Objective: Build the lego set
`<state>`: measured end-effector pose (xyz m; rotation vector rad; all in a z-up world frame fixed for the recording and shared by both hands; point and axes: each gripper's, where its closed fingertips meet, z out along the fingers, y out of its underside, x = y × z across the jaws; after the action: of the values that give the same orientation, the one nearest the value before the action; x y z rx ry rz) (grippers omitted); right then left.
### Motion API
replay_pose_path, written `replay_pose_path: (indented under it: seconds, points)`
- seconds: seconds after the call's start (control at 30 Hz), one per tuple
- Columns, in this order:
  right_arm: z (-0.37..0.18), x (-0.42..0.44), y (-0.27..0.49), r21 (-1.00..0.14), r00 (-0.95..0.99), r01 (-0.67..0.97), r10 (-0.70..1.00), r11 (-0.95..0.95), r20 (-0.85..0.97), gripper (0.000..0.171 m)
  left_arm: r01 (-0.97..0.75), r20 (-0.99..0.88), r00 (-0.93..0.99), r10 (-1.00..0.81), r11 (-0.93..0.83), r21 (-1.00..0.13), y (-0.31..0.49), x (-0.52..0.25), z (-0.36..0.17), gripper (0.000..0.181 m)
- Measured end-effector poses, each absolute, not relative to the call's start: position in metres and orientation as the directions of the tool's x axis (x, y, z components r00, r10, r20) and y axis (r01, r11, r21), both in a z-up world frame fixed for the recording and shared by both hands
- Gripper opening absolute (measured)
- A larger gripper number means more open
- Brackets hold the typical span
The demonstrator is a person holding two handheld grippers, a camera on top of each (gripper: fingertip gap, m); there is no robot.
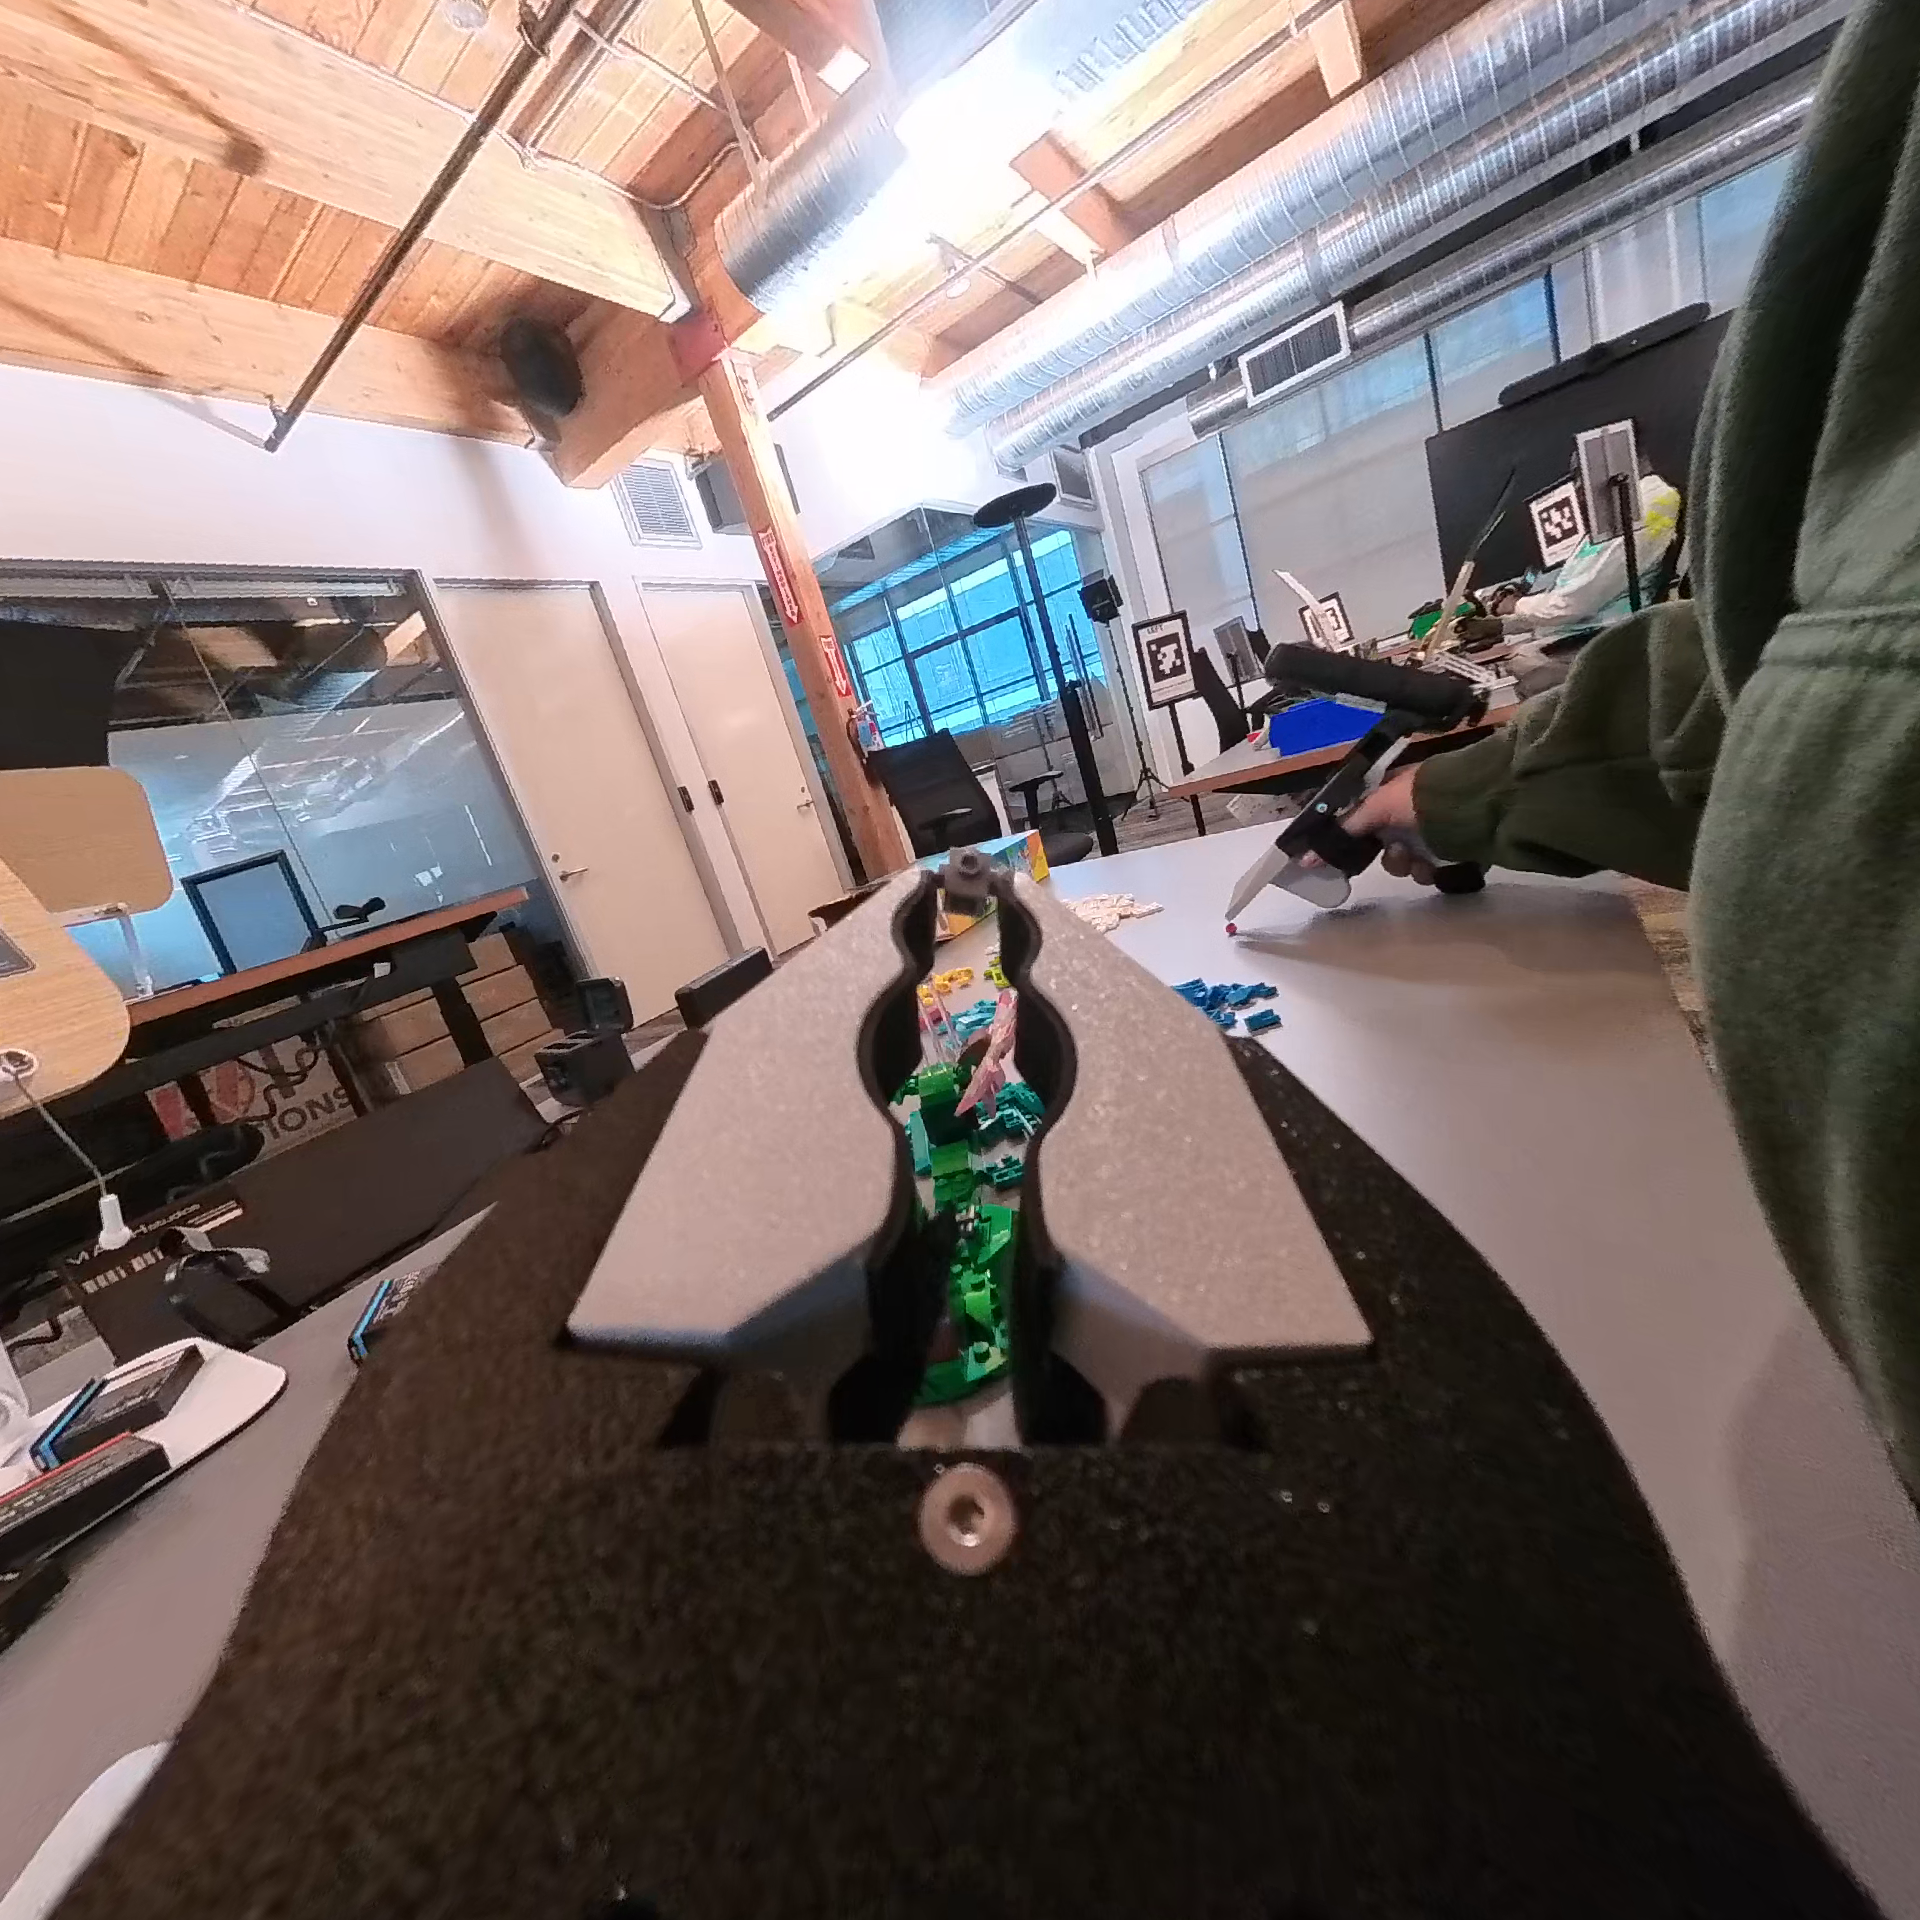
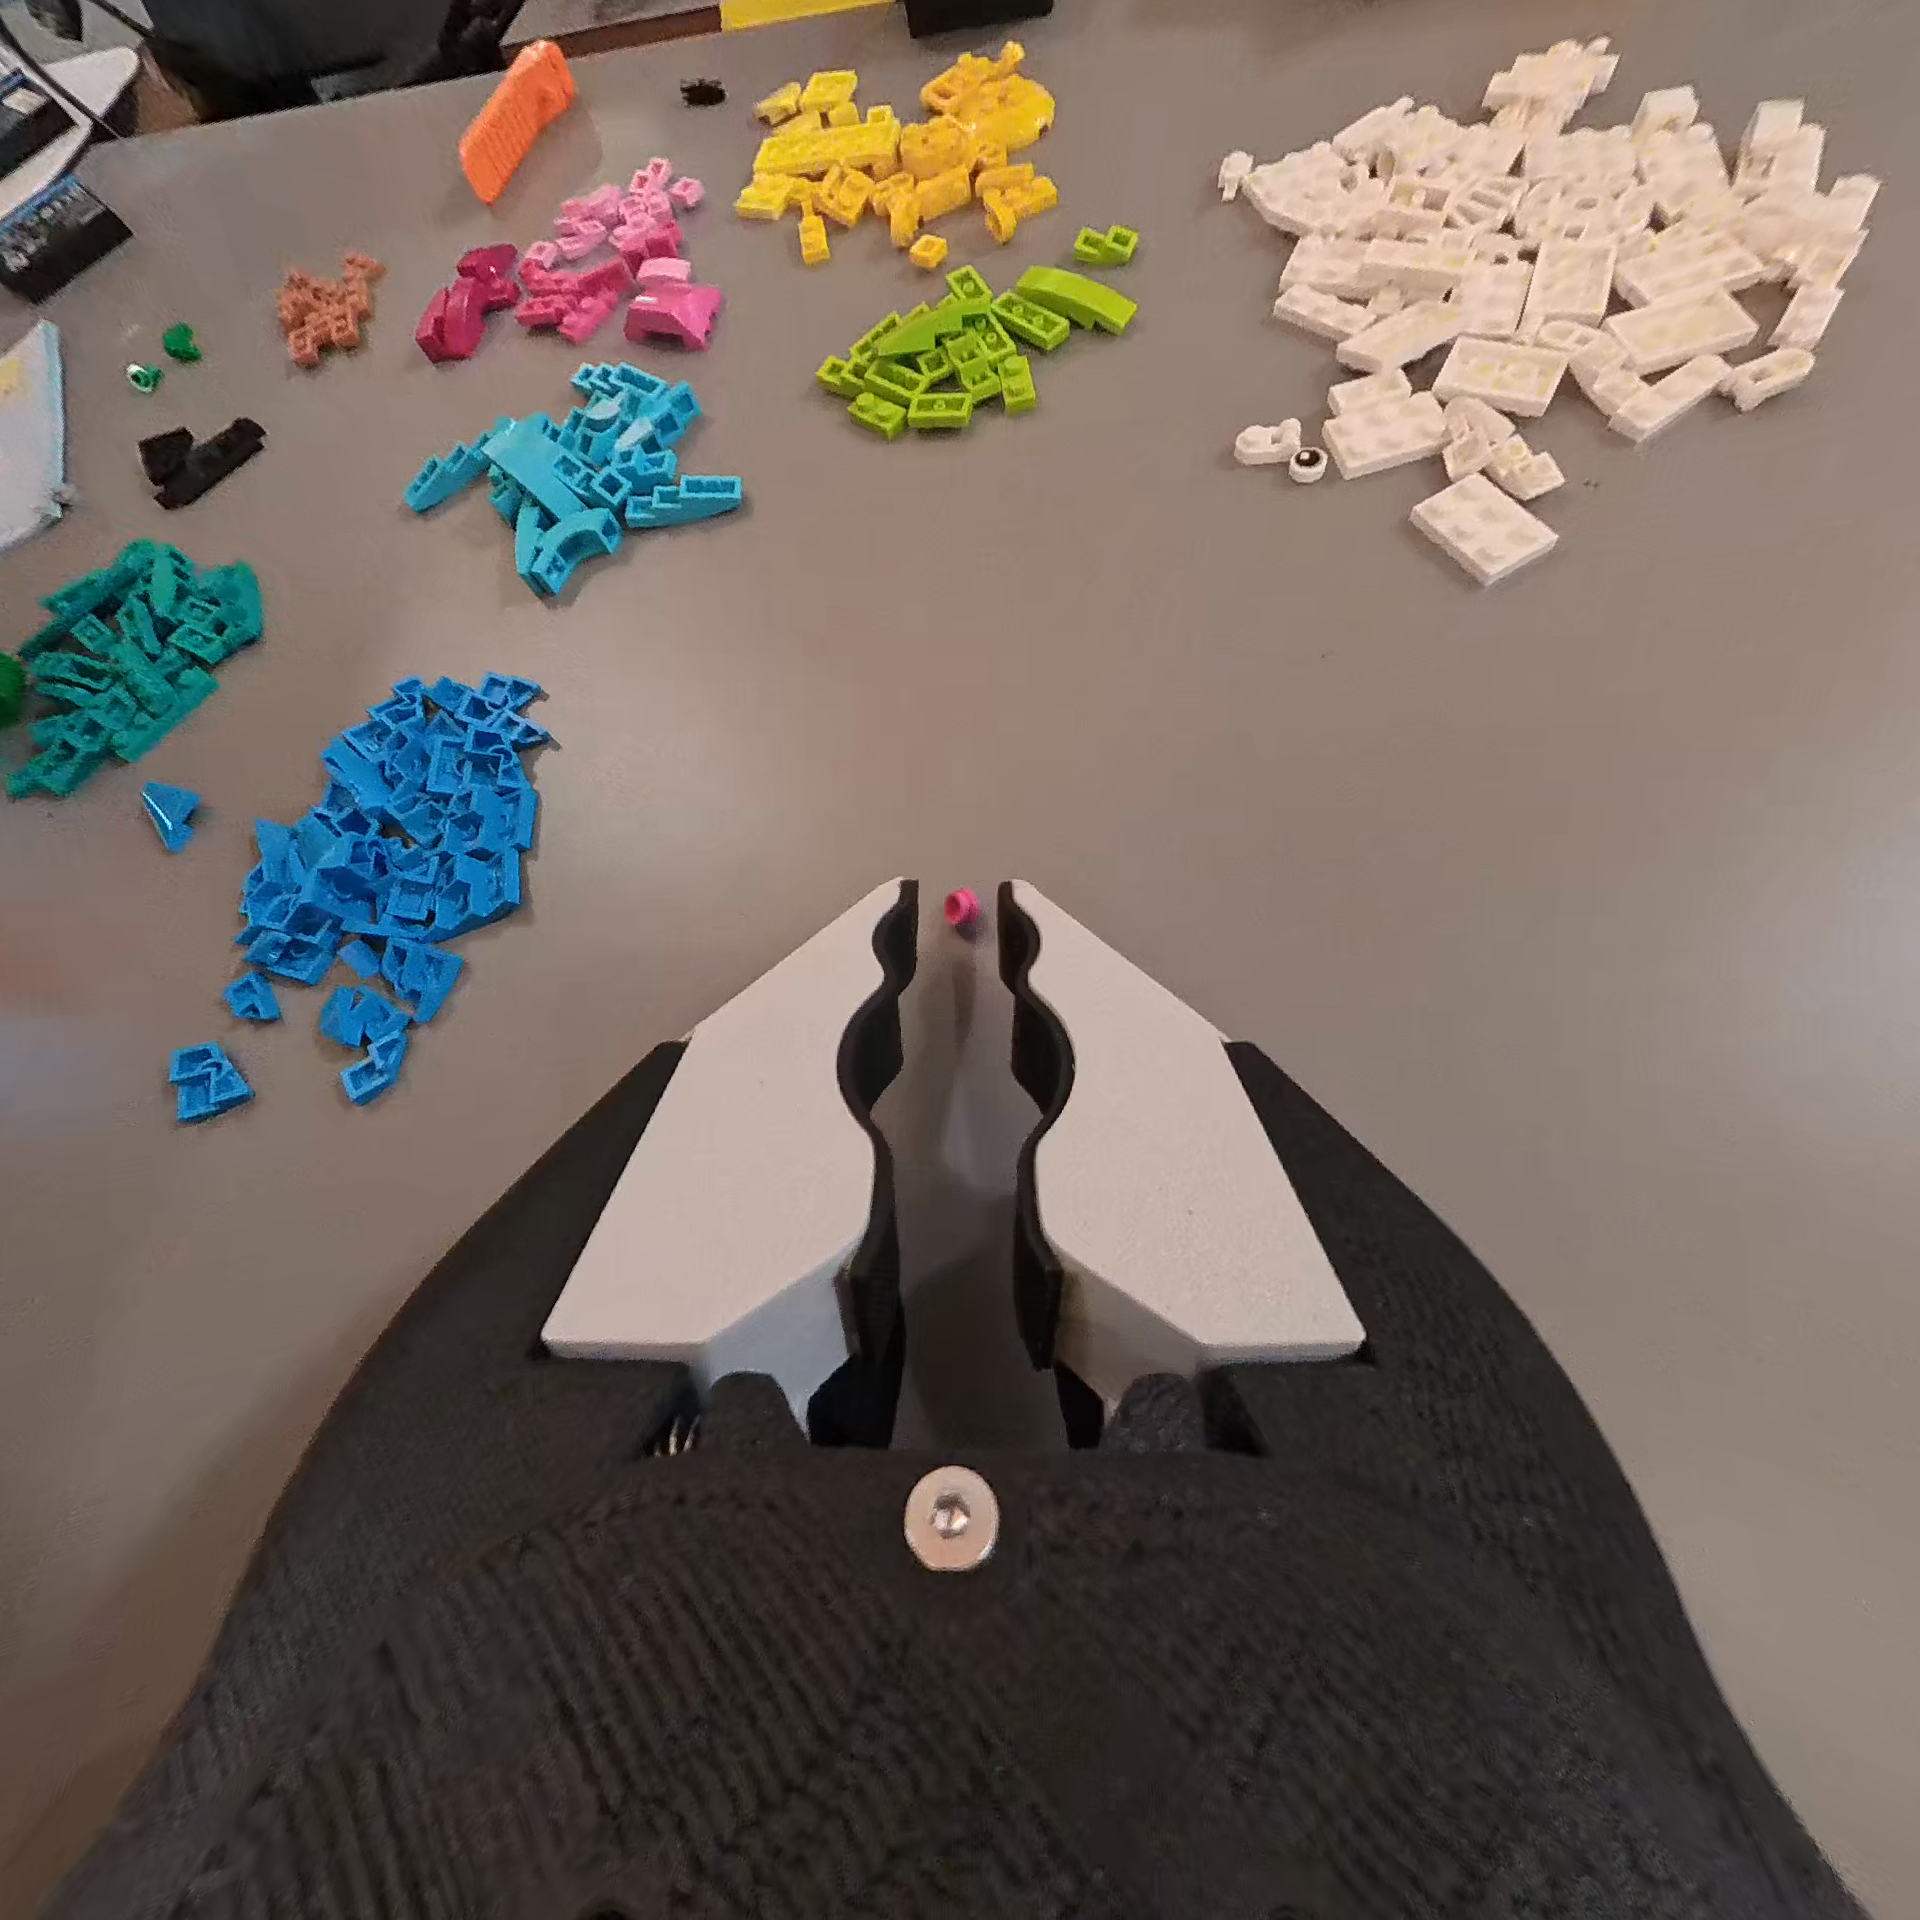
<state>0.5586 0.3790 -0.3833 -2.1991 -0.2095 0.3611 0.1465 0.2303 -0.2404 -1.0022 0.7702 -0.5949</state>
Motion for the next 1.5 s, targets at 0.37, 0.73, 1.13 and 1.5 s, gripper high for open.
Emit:
replay_pose_path:
  seconds: [0.37, 0.73, 1.13, 1.5]
  points:
    - [-0.391, 0.551, 0.38, -0.767, 0.927, 0.095, 0.338, -0.634, -0.165, 0.003, 0.099, -0.282, 0.596, -0.752, 0.417, -0.903, 0.23, 0.145, -0.241, 0.008]
    - [-0.358, 0.38, 0.329, -0.637, 0.474, 0.763, 0.765, -0.11, 0.436, 0.002, 0.097, -0.294, 0.604, -0.741, 0.434, -0.896, 0.234, 0.148, -0.24, 0.008]
    - [-0.39, 0.221, 0.267, -0.241, -0.264, 0.765, 0.633, 0.597, 0.728, 0.002, 0.105, -0.303, 0.611, -0.731, 0.455, -0.884, 0.231, 0.147, -0.238, 0.008]
    - [-0.391, 0.218, 0.26, -0.122, -0.411, 0.713, 0.553, 0.69, 0.725, 0.005, 0.109, -0.313, 0.609, -0.729, 0.467, -0.877, 0.232, 0.148, -0.234, 0.008]
